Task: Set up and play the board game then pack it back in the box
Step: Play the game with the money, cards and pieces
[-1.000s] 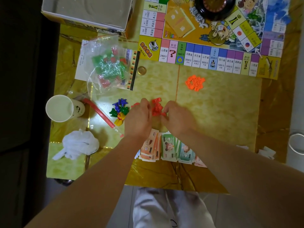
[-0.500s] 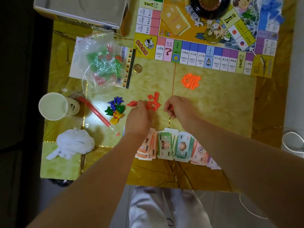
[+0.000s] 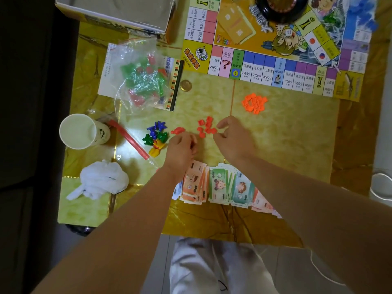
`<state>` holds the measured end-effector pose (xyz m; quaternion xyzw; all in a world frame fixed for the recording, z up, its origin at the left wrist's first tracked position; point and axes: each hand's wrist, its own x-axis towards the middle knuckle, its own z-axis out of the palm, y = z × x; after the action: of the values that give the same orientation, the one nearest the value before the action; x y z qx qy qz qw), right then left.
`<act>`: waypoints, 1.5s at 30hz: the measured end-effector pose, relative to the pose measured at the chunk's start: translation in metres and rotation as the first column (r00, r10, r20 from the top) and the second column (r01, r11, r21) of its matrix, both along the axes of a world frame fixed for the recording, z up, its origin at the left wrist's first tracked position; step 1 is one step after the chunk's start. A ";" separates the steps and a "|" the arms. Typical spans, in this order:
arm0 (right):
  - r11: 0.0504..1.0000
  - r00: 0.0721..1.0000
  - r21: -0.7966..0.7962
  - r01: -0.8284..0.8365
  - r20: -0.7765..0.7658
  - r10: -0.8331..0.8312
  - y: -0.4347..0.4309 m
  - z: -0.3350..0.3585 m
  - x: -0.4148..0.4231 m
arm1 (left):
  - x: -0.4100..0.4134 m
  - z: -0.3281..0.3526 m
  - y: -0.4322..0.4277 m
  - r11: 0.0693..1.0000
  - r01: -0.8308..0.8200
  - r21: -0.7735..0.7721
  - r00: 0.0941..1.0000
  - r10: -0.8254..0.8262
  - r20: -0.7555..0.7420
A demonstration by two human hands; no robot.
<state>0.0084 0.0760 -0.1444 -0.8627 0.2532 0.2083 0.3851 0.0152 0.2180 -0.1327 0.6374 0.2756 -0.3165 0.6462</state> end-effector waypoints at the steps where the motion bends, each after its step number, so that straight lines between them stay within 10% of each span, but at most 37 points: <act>1: 1.000 1.000 -0.019 -0.005 0.013 0.005 0.000 0.001 -0.001 | -0.002 -0.002 0.000 0.999 0.006 0.050 0.999 -0.008 0.039; 5: 0.990 0.996 -0.141 -0.032 0.082 0.044 -0.003 0.010 -0.012 | -0.005 -0.006 0.001 0.929 0.119 0.351 0.970 -0.184 0.159; 10: 0.947 0.988 -0.282 -0.153 -0.025 0.152 -0.013 0.016 -0.030 | -0.006 0.000 -0.009 0.587 0.359 0.726 0.827 -0.560 0.043; 18: 0.841 0.894 -0.305 -0.447 -0.115 0.434 -0.021 0.011 -0.029 | 0.009 -0.008 -0.019 0.307 0.408 0.860 0.656 -0.754 -0.043; 25: 0.976 0.976 -0.133 -0.175 0.106 0.189 -0.033 0.007 -0.025 | 0.007 -0.003 -0.014 0.579 0.357 0.733 0.746 -0.649 0.149; 29: 0.971 0.998 -0.233 -0.058 -0.044 0.049 -0.050 0.020 -0.021 | 0.005 0.003 -0.014 0.759 0.322 0.567 0.878 -0.463 0.122; 38: 0.881 0.835 -0.346 -0.324 -0.542 0.094 -0.082 0.024 -0.043 | -0.001 -0.002 -0.027 0.839 0.347 0.420 0.915 -0.401 0.043; 45: 0.925 0.866 -0.184 -0.331 -0.447 0.221 -0.083 0.021 -0.039 | 0.001 -0.005 -0.027 0.841 0.253 0.479 0.947 -0.316 0.054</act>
<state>-0.0311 -0.0070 -0.1231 -0.8673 0.2272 0.4074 0.1735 0.0160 0.1914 -0.1379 0.8268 0.2027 -0.2911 0.4365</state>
